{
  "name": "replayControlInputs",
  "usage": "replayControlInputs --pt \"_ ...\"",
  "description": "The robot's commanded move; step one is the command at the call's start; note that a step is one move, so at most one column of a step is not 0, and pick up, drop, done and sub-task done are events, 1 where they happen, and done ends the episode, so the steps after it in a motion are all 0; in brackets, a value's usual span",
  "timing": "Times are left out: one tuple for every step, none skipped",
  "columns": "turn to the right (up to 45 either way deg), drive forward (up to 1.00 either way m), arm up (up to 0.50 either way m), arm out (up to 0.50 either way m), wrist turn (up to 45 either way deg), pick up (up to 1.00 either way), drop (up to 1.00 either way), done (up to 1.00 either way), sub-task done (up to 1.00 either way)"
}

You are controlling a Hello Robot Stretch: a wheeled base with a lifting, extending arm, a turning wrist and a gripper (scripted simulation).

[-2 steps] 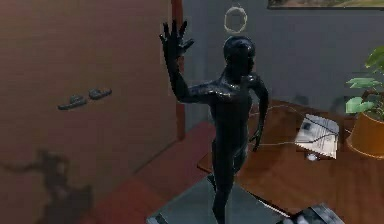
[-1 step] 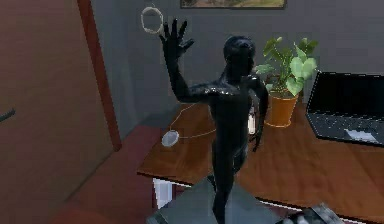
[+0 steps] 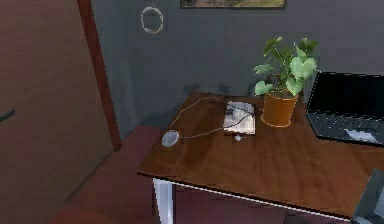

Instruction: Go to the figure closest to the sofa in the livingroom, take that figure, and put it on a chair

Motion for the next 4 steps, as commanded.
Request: replayControlInputs --pt "0.0 0.0 0.0 0.0 39.0 0.0 0.0 0.0 0.0" --pt "0.0 0.0 -0.32 0.0 0.0 0.0 0.0 0.0 0.0" --pt "0.0 0.0 -0.5 0.0 0.0 0.0 0.0 0.0 0.0" --pt "0.0 0.0 0.0 0.0 0.0 0.0 1.0 0.0 0.0"
